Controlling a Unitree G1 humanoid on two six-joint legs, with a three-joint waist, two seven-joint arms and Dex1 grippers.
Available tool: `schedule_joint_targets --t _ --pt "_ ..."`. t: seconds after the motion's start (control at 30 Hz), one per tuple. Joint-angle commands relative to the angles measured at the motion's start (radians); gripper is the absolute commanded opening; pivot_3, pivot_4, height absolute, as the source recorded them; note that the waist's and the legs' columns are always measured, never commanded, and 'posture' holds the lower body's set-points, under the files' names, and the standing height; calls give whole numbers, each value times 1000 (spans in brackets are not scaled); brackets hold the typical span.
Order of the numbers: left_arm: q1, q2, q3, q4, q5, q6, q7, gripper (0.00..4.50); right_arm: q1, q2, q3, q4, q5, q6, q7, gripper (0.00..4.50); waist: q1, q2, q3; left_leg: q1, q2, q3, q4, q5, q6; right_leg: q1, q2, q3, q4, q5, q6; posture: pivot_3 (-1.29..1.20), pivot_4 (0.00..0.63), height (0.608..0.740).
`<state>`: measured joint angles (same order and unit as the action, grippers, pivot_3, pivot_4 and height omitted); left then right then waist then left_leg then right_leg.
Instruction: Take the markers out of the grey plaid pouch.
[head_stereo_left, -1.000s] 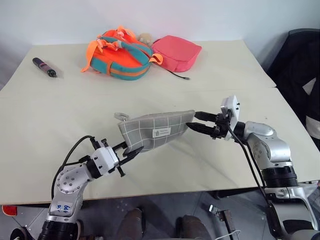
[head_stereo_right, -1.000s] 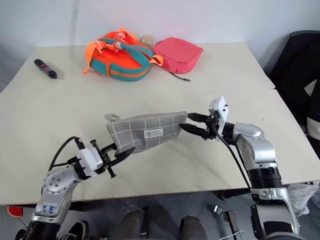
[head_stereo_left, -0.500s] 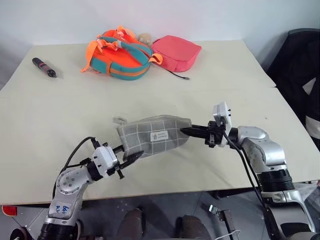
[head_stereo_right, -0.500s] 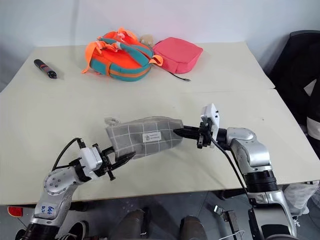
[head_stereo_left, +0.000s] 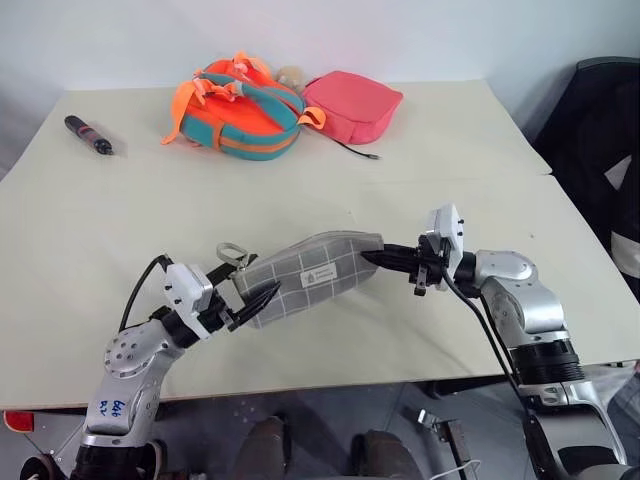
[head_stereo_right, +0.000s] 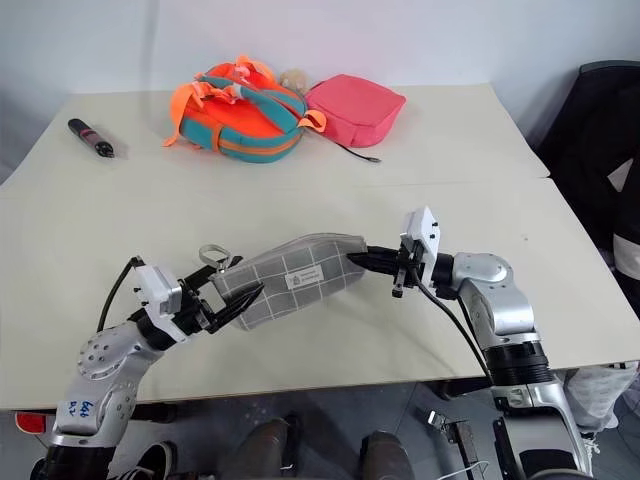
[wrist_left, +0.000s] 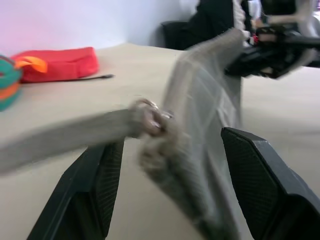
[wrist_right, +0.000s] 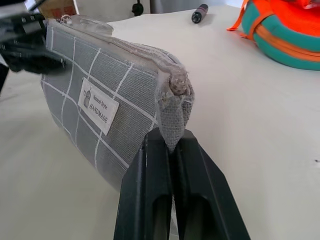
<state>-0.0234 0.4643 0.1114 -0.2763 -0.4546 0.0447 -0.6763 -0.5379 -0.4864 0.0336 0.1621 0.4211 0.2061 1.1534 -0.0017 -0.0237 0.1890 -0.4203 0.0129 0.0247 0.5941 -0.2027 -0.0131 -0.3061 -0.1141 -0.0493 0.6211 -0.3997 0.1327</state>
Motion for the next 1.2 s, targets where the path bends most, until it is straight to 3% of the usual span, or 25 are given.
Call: schedule_joint_targets --t 0.03,0.3,0.67,0.77,0.93,1.1,1.2 --pt "42 8 -17 -40 15 -29 -40 2645 -8 14 -33 -7 13 -36 -14 0 0 0 0 0 0 0 0 0 0 0 0 0 0 0 0 0 150 740" --pt "52 -19 -24 -45 -13 7 -41 49 -12 11 -36 -7 15 -36 -15 0 1 0 0 0 0 0 0 0 0 0 0 0 0 0 0 0 150 740" --pt "-81 -34 37 60 153 -188 58 15 -77 41 -78 76 2 -104 -104 0 -1 0 0 0 0 1 0 0 0 0 1 0 0 0 0 0 150 740" --pt "-132 -27 33 94 243 -261 96 0 -118 50 -93 139 -56 -210 -175 784 2 0 0 0 0 3 0 0 -1 0 1 0 0 0 0 0 150 740" --pt "-184 -18 24 169 396 -381 183 0 -154 48 -93 231 -143 -342 -254 2470 0 0 0 0 0 8 1 0 0 0 0 -1 0 0 1 0 150 740" --pt "-148 -28 -28 228 551 -493 256 0 -97 34 -94 152 -102 -284 -214 2470 0 0 0 0 0 9 0 0 0 0 1 -1 4 0 1 0 150 740" --pt "-127 -35 -73 253 653 -493 308 0 -46 16 -97 -61 19 -73 -208 2470 0 0 0 0 1 9 0 0 0 0 0 -1 4 0 1 0 150 740"
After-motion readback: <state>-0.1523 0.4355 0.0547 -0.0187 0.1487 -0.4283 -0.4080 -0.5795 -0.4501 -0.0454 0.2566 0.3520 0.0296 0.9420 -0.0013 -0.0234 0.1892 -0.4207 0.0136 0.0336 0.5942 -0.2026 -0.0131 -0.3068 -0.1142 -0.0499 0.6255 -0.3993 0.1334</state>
